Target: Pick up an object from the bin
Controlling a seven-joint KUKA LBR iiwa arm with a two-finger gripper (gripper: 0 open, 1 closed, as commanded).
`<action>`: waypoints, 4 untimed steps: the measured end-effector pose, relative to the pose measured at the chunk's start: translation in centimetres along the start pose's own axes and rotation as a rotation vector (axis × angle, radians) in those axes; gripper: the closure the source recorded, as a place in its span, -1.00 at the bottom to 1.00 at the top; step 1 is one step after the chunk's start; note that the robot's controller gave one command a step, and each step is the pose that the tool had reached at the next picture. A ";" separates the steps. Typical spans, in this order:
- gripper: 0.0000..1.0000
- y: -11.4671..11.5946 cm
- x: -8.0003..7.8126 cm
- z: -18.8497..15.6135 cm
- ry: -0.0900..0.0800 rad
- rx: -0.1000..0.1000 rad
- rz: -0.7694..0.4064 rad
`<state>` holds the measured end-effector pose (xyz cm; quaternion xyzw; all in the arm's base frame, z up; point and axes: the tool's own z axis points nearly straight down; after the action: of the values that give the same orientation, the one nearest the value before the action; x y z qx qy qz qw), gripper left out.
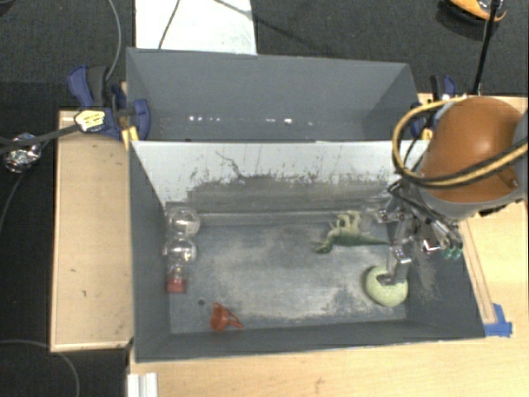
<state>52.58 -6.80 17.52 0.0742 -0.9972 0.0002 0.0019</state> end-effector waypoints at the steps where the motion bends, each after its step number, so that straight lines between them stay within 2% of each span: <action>1: -1.00 -0.9 -1.6 2.3 -0.007 -0.002 0.127; 2: -1.00 -1.5 -3.2 4.6 -0.003 0.000 0.144; 3: -1.00 -1.5 -3.4 6.5 -0.007 -0.001 -0.032; 4: 1.00 -0.2 -4.2 9.3 -0.012 0.001 0.107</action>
Offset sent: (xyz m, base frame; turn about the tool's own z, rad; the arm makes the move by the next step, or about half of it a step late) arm 0.0525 -0.0065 -0.0662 -0.0357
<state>56.68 -6.39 8.22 0.0210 -0.9998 0.0002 -0.0043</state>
